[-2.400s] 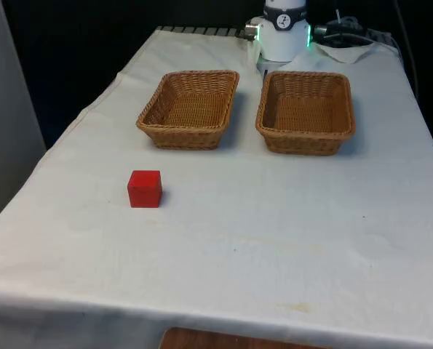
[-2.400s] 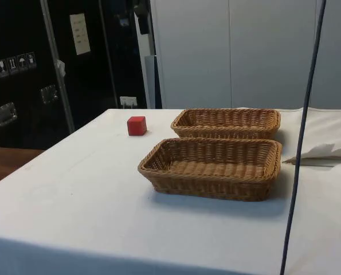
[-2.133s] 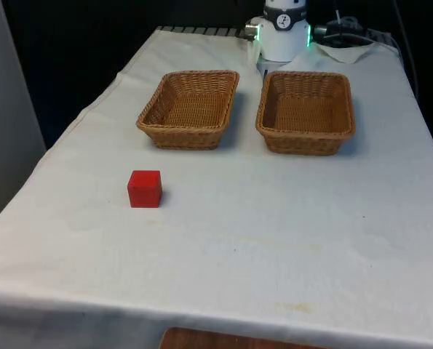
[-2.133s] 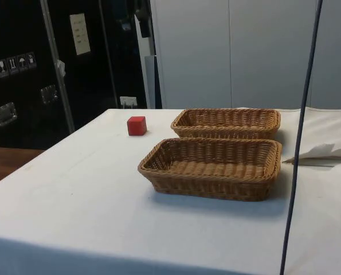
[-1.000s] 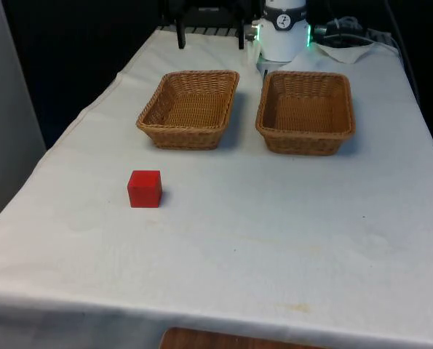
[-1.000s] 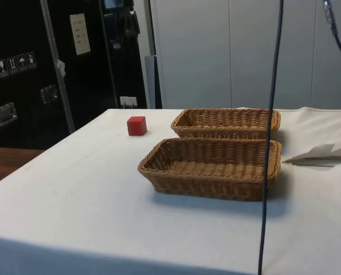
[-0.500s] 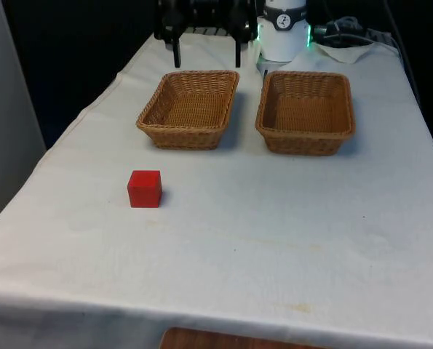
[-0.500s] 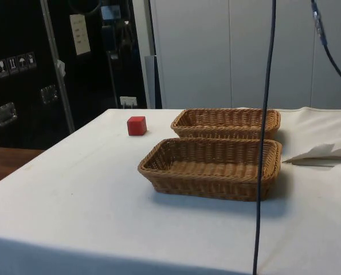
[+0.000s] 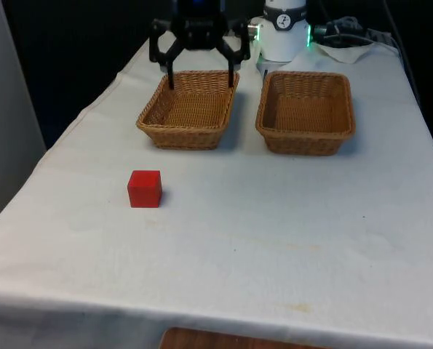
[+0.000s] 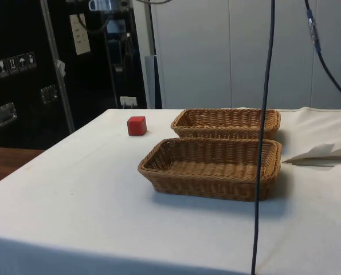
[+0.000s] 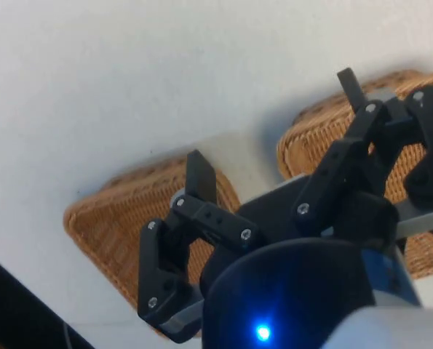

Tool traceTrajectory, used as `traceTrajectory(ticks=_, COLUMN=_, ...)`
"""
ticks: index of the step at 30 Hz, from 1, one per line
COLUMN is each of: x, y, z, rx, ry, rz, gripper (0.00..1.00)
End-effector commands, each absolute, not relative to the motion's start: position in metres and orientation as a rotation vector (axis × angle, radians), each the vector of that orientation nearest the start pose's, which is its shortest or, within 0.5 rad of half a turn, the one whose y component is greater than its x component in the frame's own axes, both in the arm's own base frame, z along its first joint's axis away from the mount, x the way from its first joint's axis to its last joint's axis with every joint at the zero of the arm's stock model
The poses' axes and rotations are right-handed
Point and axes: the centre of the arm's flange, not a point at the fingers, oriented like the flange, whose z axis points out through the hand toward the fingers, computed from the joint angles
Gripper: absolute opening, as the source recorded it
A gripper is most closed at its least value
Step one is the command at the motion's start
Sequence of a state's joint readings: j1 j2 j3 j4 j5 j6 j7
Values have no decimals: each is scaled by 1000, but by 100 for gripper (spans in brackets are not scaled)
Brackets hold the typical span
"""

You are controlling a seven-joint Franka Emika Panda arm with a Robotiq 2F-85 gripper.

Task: Pick up the red cube and place it into the right basket.

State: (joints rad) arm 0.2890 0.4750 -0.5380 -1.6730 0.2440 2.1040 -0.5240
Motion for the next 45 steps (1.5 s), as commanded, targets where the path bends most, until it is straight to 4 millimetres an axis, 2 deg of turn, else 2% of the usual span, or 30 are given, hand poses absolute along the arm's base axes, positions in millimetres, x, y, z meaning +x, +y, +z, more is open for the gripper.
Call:
traceTrajectory(ticks=1, x=658, y=-117, z=359, rx=-3157, ry=-331, rz=-31, gripper=100)
traceTrajectory(ticks=9, x=656, y=-151, z=333, rx=-3134, ry=-317, rz=-37, gripper=100)
traceTrajectory(ticks=12, x=656, y=-153, z=331, rx=-3133, ry=-316, rz=-37, gripper=100)
traceTrajectory(ticks=16, x=658, y=-163, z=317, rx=-3122, ry=-301, rz=-36, gripper=100)
traceTrajectory(ticks=23, x=663, y=-164, z=304, rx=-3091, ry=-299, rz=-49, gripper=100)
traceTrajectory(ticks=26, x=665, y=-172, z=296, rx=-3081, ry=-291, rz=-54, gripper=100)
traceTrajectory(ticks=27, x=663, y=-169, z=299, rx=-3091, ry=-292, rz=-57, gripper=100)
traceTrajectory(ticks=36, x=671, y=-196, z=276, rx=-3090, ry=-246, rz=-65, gripper=100)
traceTrajectory(ticks=45, x=675, y=-202, z=265, rx=-3108, ry=-219, rz=-67, gripper=100)
